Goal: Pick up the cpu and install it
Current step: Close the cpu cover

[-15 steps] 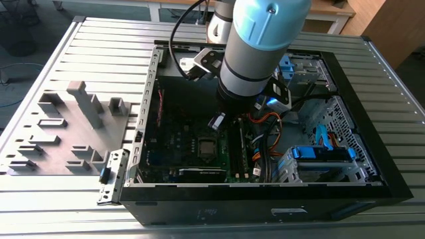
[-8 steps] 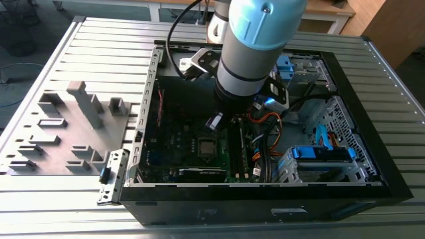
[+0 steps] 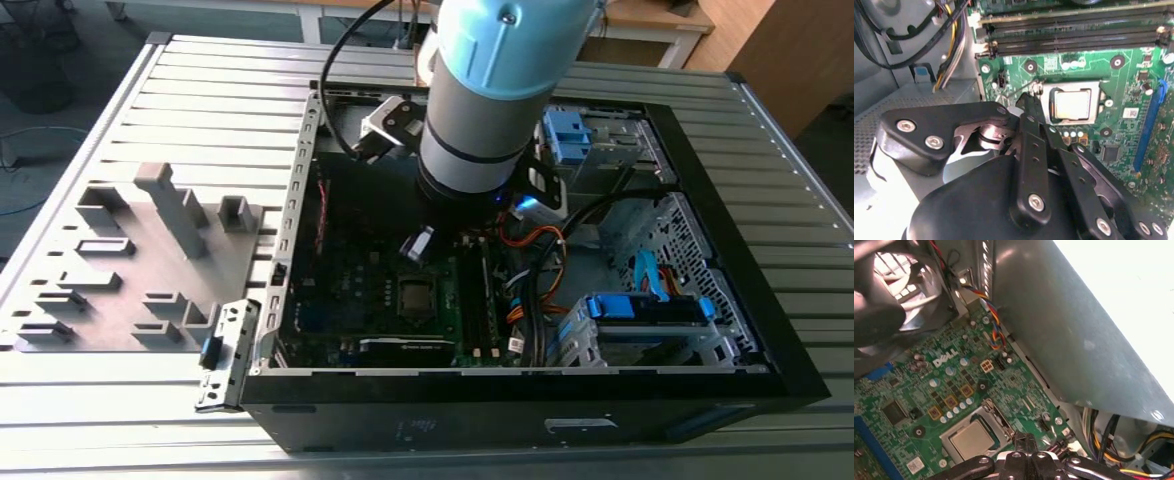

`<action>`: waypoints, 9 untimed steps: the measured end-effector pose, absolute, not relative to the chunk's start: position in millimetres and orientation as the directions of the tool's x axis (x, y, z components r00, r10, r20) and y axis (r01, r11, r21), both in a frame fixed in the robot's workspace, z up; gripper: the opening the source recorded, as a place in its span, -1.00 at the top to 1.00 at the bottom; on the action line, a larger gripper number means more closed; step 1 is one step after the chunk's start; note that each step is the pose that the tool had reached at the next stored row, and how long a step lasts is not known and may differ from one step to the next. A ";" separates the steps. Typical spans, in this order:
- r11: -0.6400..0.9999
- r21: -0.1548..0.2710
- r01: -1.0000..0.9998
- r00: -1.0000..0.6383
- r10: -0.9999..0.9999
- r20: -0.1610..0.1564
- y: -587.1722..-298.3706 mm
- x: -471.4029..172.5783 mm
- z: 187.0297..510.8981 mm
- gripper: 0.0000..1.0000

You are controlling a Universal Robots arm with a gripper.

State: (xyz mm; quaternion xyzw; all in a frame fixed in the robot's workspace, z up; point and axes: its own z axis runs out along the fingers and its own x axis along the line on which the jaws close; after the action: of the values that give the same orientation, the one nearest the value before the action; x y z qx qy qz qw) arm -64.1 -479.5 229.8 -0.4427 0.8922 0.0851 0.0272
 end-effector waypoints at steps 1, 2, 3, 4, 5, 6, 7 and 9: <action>0.593 0.128 -0.795 -0.606 -0.785 -0.124 -479.6 -65.6 229.8 0.79; 0.593 0.128 -0.795 -0.606 -0.786 -0.124 -479.7 -67.2 229.8 0.79; 0.593 0.128 -0.795 -0.606 -0.786 -0.124 -479.9 -69.1 229.8 0.79; 0.593 0.128 -0.795 -0.606 -0.786 -0.124 -480.3 -71.6 229.8 0.79; 0.593 0.128 -0.795 -0.606 -0.786 -0.124 -480.8 -74.4 229.8 0.79; 0.593 0.128 -0.795 -0.606 -0.786 -0.124 -481.8 -77.6 229.8 0.79; 0.593 0.127 -0.795 -0.606 -0.786 -0.124 -483.1 -80.8 229.8 0.79; 0.593 0.127 -0.795 -0.606 -0.786 -0.124 -486.4 -86.1 229.8 0.79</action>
State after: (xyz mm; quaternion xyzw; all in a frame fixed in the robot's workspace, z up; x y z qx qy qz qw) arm -86.1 -486.4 229.8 -0.4431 0.8920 0.0849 0.0274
